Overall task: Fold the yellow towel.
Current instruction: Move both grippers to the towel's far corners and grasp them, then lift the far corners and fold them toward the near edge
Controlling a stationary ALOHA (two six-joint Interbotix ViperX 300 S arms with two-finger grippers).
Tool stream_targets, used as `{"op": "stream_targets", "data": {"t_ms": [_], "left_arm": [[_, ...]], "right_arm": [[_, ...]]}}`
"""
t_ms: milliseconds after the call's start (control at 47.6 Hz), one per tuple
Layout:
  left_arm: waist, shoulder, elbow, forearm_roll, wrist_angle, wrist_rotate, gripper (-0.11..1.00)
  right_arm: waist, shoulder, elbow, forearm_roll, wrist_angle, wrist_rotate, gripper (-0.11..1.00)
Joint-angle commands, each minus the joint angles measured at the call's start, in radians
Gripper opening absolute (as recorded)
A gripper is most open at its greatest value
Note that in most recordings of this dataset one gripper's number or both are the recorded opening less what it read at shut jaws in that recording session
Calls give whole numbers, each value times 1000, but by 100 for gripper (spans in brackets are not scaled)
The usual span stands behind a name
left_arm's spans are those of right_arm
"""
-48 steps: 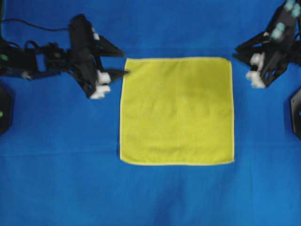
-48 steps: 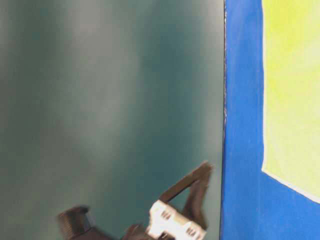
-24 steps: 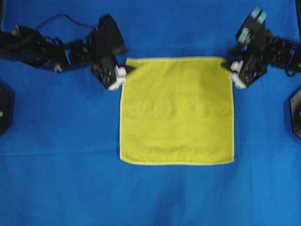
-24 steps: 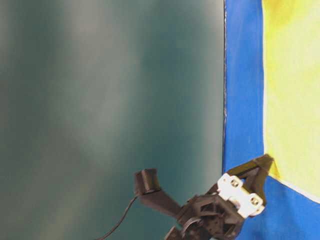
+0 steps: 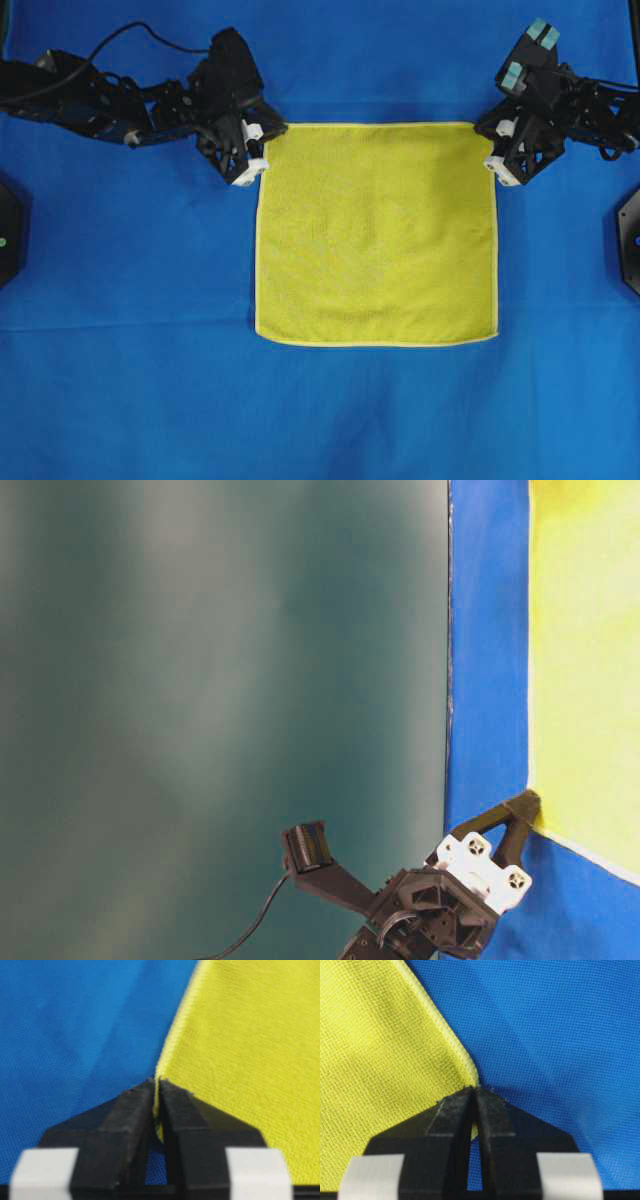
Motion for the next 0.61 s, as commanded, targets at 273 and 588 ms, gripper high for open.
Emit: {"op": "stream_targets", "data": {"t_ms": [273,588], "left_arm": [[3,-132,-34,2,95,40,1],[-11,-209,-37,3,130,63,1]], "right_arm": [[-2,-173,-15,3,86,8,2],[-2,-357,6,6,199,12,2]]}}
